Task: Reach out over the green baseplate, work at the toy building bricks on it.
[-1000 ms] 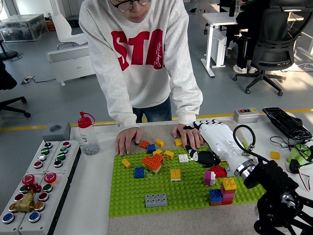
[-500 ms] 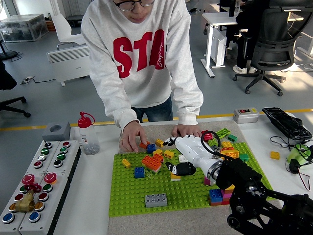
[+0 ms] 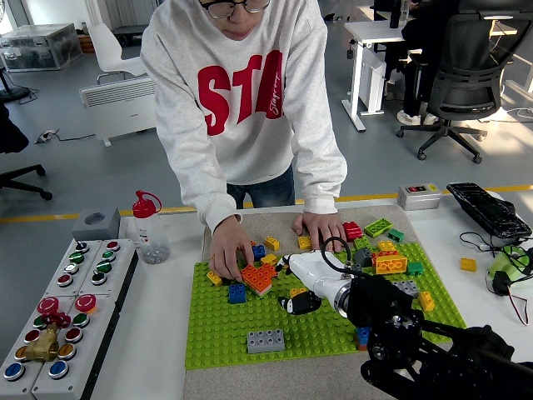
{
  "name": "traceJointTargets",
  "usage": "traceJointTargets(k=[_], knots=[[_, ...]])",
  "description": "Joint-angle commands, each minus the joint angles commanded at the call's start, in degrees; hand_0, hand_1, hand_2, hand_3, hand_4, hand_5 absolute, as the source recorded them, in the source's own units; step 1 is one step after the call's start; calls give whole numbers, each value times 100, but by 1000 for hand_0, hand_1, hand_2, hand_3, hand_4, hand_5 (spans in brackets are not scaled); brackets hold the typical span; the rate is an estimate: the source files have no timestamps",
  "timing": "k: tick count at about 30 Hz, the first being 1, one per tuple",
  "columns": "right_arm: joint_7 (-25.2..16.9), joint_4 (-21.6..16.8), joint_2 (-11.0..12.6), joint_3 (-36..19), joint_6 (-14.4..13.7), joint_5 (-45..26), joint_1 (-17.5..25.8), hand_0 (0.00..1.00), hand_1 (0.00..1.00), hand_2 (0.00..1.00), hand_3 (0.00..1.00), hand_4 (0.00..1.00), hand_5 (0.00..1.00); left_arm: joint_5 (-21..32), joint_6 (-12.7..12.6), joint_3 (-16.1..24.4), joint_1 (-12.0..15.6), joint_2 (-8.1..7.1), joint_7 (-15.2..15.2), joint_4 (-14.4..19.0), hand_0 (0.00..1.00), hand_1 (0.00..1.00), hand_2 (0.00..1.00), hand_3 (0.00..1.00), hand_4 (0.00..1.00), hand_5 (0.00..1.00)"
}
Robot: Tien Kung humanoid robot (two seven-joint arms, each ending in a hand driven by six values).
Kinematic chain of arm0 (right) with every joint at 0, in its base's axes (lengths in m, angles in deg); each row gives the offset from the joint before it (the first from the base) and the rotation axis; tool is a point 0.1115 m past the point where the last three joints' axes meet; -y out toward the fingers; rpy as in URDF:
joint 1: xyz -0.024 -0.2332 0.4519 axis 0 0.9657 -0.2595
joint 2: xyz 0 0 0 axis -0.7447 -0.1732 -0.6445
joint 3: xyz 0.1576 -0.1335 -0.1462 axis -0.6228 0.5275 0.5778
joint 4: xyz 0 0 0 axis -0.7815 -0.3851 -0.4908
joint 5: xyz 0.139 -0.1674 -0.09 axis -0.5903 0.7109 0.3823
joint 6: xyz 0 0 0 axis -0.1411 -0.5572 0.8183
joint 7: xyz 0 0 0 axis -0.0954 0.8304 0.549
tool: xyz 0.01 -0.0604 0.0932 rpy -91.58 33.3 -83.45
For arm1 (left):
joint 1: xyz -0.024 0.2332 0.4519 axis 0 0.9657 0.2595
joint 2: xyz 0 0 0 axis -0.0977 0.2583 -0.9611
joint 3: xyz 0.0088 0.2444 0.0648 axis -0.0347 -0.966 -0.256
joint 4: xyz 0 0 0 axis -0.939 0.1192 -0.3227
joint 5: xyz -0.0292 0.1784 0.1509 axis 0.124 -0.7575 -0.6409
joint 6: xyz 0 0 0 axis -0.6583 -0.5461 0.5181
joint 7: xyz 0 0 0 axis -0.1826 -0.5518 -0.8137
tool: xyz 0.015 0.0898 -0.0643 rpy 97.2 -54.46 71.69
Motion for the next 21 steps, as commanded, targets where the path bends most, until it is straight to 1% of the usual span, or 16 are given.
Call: traceJointTargets(k=[3, 5, 8, 10, 16, 21], knots=[[-28, 245, -126, 84, -35, -9, -41, 861, 714, 687, 744, 684, 338, -7, 2, -2, -5, 1, -5, 0, 680, 688, 659, 618, 362, 998], [-53, 333, -171, 106, -80, 42, -51, 861, 714, 687, 744, 684, 338, -8, 1, -2, -5, 0, -5, 0, 680, 688, 659, 618, 362, 998], [-125, 513, -252, 136, -244, 171, -59, 863, 724, 696, 749, 686, 338, -9, 0, 0, -7, 0, -4, 0, 679, 688, 659, 617, 362, 998], [-157, 605, -285, 160, -321, 217, -56, 863, 724, 696, 749, 686, 338, -10, -2, 2, -9, 0, -3, 0, 679, 688, 659, 617, 362, 998], [-220, 815, -355, 229, -431, 272, -49, 861, 731, 700, 753, 688, 340, -14, -6, 7, -13, 1, -2, 0, 679, 688, 658, 617, 362, 998], [-261, 934, -389, 300, -459, 255, -45, 855, 734, 704, 752, 691, 341, -19, -6, 6, -19, 0, -5, 0, 679, 688, 658, 617, 362, 998]])
